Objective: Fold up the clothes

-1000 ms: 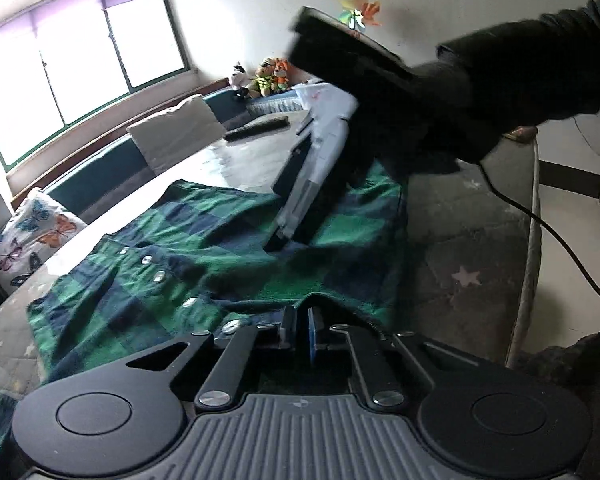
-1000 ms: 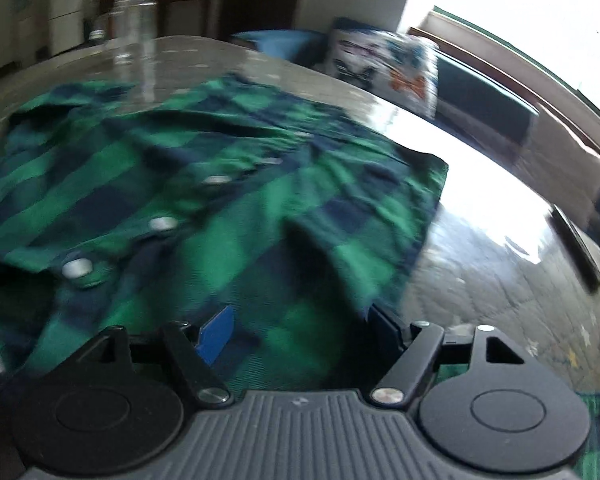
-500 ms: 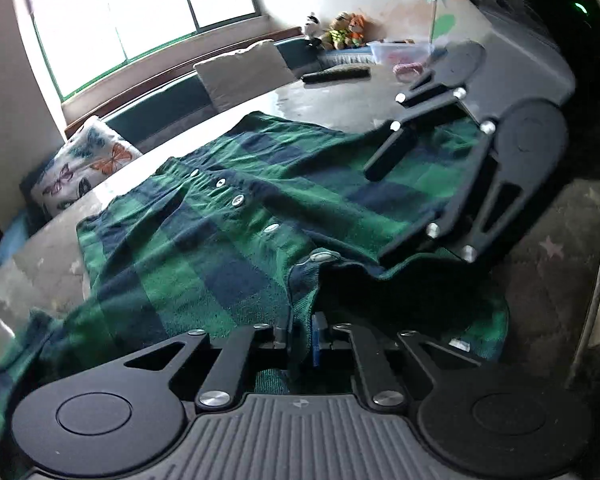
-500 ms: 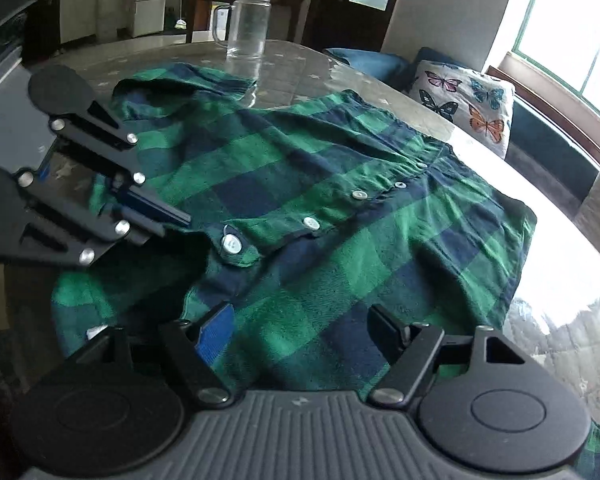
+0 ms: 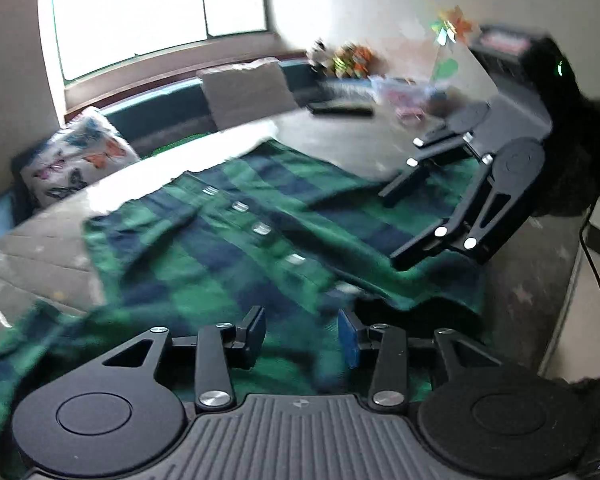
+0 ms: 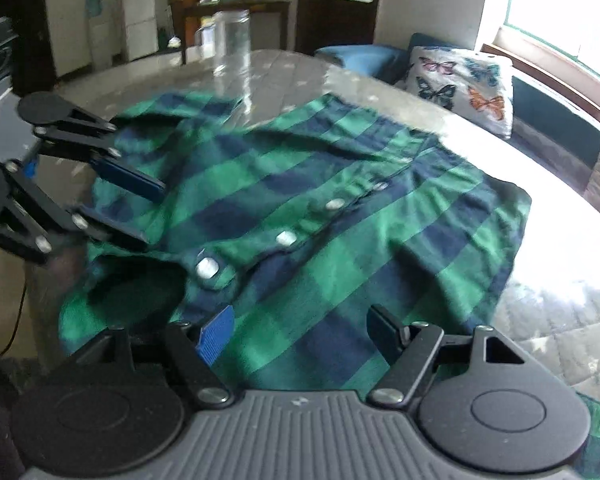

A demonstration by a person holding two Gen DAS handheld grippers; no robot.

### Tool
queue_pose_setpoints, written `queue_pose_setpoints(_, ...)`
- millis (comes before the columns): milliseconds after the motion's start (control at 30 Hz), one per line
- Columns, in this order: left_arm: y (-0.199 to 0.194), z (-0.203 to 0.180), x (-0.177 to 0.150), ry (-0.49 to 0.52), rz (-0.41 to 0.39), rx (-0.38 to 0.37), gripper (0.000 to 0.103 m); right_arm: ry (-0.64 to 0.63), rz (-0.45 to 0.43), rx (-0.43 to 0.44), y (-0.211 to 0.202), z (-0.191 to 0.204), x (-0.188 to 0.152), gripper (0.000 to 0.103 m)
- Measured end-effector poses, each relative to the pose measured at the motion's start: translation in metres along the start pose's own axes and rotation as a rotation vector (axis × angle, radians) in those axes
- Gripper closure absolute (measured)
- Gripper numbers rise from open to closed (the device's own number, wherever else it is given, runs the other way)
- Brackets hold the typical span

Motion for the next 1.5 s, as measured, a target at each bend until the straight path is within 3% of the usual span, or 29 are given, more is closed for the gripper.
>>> queue_pose_setpoints(67,-0.006,0.018,0.001,-0.008,-0.015,0.096,0.06,0.017,-0.012,-0.022,0.001,-0.006,0.004,0.028)
queue_pose_setpoints(167,-0.007,0.052,-0.005,-0.005,-0.001,0.307,0.06,0.031,-0.019,-0.03,0.008,-0.008,0.007,0.028)
queue_pose_setpoints(267,-0.002,0.084,-0.016,0.03,0.041,0.492,0.06,0.039,-0.011,-0.026,0.016,-0.006,0.007,0.028)
queue_pose_setpoints(333,0.005,0.1,-0.026,0.087,0.082,0.573,0.058,0.041,-0.003,-0.024,0.022,-0.004,0.007,0.028)
queue_pose_setpoints(400,0.009,0.111,-0.035,0.108,0.114,0.572,0.053,0.039,0.008,-0.023,0.027,0.0,0.005,0.028)
queue_pose_setpoints(533,0.016,0.126,-0.048,0.135,0.148,0.606,0.053,0.044,0.036,-0.023,0.036,0.004,0.003,0.028)
queue_pose_setpoints(567,0.017,0.129,-0.051,0.134,0.15,0.614,0.056,0.047,0.043,-0.026,0.038,0.004,0.002,0.028)
queue_pose_setpoints(633,0.018,0.141,-0.056,0.098,0.145,0.634,0.073,0.054,0.057,-0.03,0.042,0.005,0.001,0.027)
queue_pose_setpoints(667,0.015,0.148,-0.058,0.062,0.136,0.644,0.085,0.058,0.059,-0.031,0.043,0.005,0.001,0.027)
queue_pose_setpoints(700,0.011,0.156,-0.058,0.015,0.121,0.654,0.089,0.062,0.061,-0.031,0.044,0.005,0.001,0.027)
queue_pose_setpoints(900,-0.035,0.213,-0.067,-0.305,0.024,0.799,0.093,0.057,0.074,-0.043,0.046,0.007,0.004,0.025)
queue_pose_setpoints(1100,-0.078,0.265,-0.096,-0.587,0.002,0.911,0.094,0.059,0.084,-0.055,0.048,0.008,0.006,0.025)
queue_pose_setpoints(1167,-0.084,0.271,-0.106,-0.638,0.012,0.914,0.093,0.06,0.088,-0.057,0.048,0.009,0.007,0.024)
queue_pose_setpoints(1300,-0.084,0.275,-0.12,-0.659,0.039,0.911,0.085,0.052,0.092,-0.065,0.049,0.011,0.008,0.024)
queue_pose_setpoints(1400,-0.084,0.275,-0.12,-0.641,0.053,0.95,0.071,0.046,0.095,-0.071,0.049,0.012,0.008,0.024)
queue_pose_setpoints(1500,-0.088,0.283,-0.123,-0.637,0.067,0.986,0.067,0.044,0.097,-0.075,0.049,0.013,0.008,0.024)
Point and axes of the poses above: each gripper's, at about its wrist camera, not at the fingertips, and y roughly the way its jaws point, z to its left, x to its top, the point moved 2 cm from there along y, roughly the way its jaws point, and after that the axes turned 9 degrees about -z, right-handed, at the moved point
